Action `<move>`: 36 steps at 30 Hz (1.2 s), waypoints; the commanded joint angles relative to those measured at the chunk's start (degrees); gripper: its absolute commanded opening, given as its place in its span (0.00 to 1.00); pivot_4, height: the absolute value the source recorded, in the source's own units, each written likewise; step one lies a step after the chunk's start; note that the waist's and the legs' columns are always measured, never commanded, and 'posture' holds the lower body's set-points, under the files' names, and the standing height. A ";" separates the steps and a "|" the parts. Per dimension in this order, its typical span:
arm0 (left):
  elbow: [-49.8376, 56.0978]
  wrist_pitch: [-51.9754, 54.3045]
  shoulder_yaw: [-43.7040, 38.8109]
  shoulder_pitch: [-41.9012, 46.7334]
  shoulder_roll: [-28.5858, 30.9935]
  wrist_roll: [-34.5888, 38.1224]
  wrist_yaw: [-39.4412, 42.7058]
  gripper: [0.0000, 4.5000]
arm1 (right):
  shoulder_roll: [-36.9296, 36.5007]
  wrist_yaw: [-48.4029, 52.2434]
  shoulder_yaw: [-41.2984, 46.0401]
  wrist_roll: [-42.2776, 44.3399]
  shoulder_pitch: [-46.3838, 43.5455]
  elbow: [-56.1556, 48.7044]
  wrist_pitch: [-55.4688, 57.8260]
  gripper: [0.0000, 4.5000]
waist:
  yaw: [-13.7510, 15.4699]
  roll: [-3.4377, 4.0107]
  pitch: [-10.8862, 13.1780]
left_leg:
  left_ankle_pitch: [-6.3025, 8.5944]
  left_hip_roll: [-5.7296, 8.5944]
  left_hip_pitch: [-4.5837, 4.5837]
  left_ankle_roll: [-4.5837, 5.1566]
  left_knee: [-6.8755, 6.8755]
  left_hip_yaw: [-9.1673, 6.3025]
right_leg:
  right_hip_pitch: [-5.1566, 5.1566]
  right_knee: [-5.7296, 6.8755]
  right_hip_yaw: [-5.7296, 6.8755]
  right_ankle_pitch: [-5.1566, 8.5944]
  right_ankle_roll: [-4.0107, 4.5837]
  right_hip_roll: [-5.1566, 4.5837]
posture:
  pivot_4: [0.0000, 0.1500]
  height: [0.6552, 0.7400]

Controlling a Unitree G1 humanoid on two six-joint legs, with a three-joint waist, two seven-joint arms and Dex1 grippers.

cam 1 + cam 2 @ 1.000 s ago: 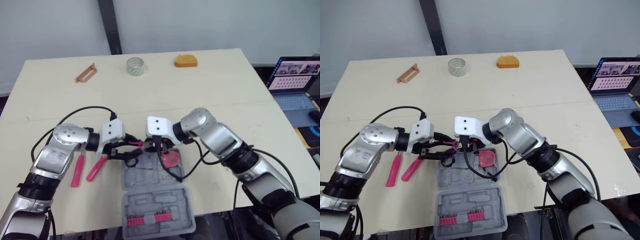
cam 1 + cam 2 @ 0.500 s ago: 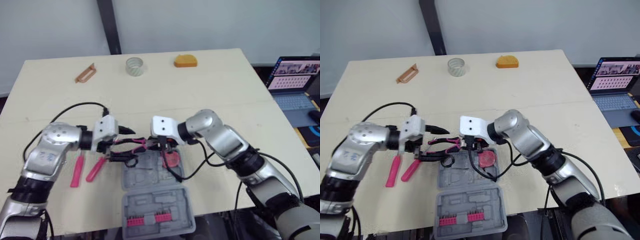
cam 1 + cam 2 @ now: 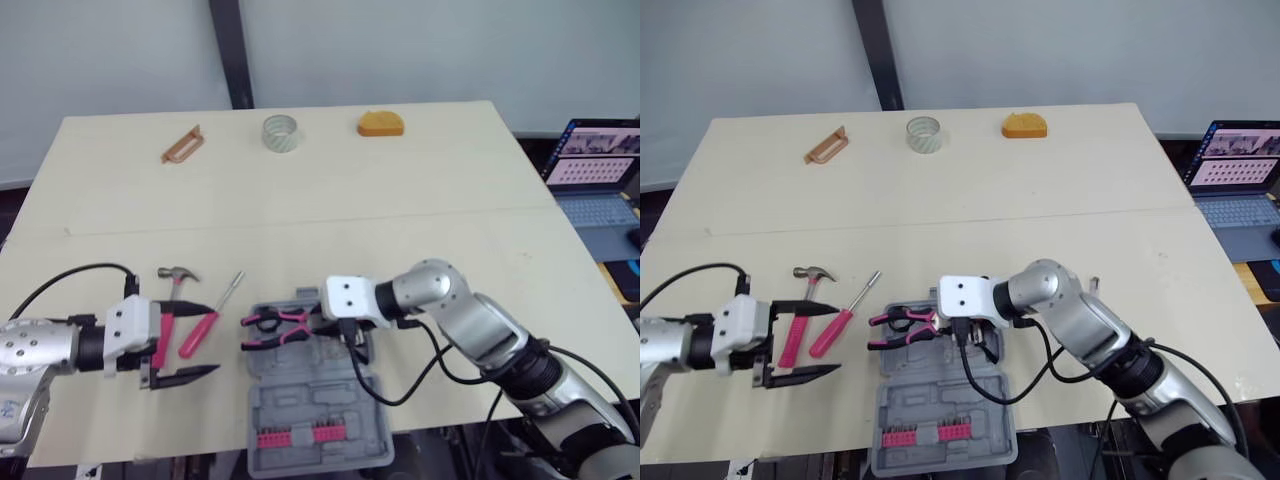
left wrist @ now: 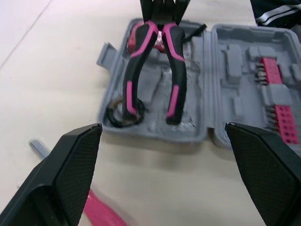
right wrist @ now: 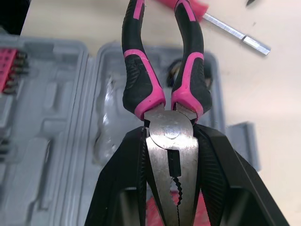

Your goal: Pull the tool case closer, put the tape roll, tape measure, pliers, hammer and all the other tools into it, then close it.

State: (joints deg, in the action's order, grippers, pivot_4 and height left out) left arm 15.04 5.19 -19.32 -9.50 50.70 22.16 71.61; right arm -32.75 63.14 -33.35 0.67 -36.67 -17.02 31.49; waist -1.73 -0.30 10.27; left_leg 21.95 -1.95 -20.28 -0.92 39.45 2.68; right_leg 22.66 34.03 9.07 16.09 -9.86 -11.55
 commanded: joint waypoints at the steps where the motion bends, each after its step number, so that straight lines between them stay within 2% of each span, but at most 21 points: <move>1: -0.70 -4.27 -2.54 -2.05 -0.06 -0.19 0.39 1.00 | -0.46 0.18 -0.53 -1.01 0.51 -3.13 -1.22 0.22 | 0.18 0.00 0.00 | 0.00 0.00 0.00 0.00 0.02 0.00 | -0.02 0.00 0.00 0.00 0.00 0.00 | 1.00 1.00; 12: -1.52 -5.07 -0.41 -1.70 -0.36 -0.11 -2.70 1.00 | -0.76 0.01 -1.72 -2.03 4.35 -3.56 0.17 0.22 | 0.13 0.00 0.00 | 0.01 0.00 0.00 0.01 0.04 -0.01 | -0.05 -0.01 0.01 -0.01 0.01 0.00 | 1.00 1.00; 36: -2.06 -3.37 1.34 1.22 0.52 -0.29 -3.87 1.00 | -0.12 -1.41 -2.36 -4.62 4.72 -1.57 0.96 0.22 | 0.10 0.00 0.00 | 0.01 0.00 0.01 0.01 0.04 -0.01 | -0.05 -0.01 0.01 -0.01 0.01 0.00 | 1.00 1.00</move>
State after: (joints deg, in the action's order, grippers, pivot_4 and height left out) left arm 12.71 1.88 -17.62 -8.36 50.53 22.00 68.10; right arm -33.00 61.63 -35.76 -3.62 -31.98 -17.54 32.68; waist -1.63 -0.30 10.27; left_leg 21.96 -1.95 -20.27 -0.91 39.49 2.66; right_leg 22.61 34.02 9.08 16.08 -9.85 -11.55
